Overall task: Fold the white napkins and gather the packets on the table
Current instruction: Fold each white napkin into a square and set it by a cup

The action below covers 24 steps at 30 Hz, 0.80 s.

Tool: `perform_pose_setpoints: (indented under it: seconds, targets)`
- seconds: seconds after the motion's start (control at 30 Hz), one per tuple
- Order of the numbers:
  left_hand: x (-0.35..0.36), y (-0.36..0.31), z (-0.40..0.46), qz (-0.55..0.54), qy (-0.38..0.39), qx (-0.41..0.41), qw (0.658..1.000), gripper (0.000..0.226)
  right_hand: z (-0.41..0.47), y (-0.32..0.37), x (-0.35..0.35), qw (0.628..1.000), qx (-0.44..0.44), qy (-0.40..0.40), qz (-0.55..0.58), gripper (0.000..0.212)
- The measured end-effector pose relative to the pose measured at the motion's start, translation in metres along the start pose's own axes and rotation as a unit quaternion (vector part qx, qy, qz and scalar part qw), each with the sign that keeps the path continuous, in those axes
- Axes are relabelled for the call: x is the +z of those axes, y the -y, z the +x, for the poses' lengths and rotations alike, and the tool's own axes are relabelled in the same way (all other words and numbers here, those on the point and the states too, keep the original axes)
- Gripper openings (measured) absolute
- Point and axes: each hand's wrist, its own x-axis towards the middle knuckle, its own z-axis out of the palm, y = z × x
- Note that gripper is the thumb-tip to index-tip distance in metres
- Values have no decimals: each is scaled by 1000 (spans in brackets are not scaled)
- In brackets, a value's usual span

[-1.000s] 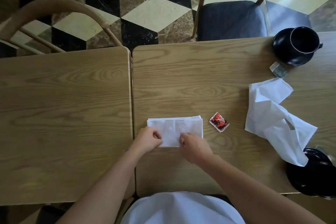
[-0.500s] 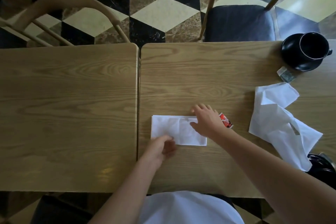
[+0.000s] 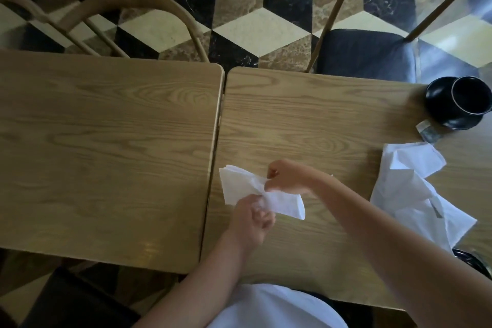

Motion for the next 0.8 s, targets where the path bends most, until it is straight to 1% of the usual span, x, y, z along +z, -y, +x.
perform_pose_setpoints:
  seconds: [0.07,0.1,0.13,0.2,0.27,0.3,0.37,0.43,0.47,0.5,0.57,0.63,0.7,0.8]
  targets:
    - [6,-9,-8,-18,55,7,998,11,-14,11,-10,997,-25,-32,71,13]
    - [9,-14,-12,-8,74,22,997,10,-20,15,-13,992,-34,-53,111,14]
    - [12,-20,-15,8,77,49,996,10,-26,17,-15,984,-41,-77,155,15]
    - [18,-32,-17,52,62,120,990,16,-34,15,-13,958,-51,-133,247,19]
    - [22,-44,-17,103,59,184,976,21,-39,7,-5,925,-44,-188,327,21]
    - [21,-49,-18,130,55,214,967,30,-40,2,3,906,-35,-211,366,21]
    - [17,-52,-16,186,23,256,948,49,-40,-9,25,871,0,-237,431,22]
    - [7,-45,-12,268,-4,280,922,52,-38,-22,55,847,58,-223,480,19]
    - [-1,-38,-8,313,-13,281,907,53,-37,-30,71,832,91,-200,509,16]
    - [-10,-30,-4,357,-21,273,893,56,-37,-37,88,816,123,-170,539,11]
    - [-32,-14,4,424,-41,232,874,62,-39,-51,118,789,184,-110,576,2]
    - [-53,0,10,453,-64,183,870,59,-43,-62,143,771,225,-76,591,7]
    - [-69,11,14,439,-76,154,882,55,-49,-67,160,762,238,-68,599,5]
    - [-80,20,15,418,-88,141,893,50,-54,-67,169,766,232,-65,596,3]
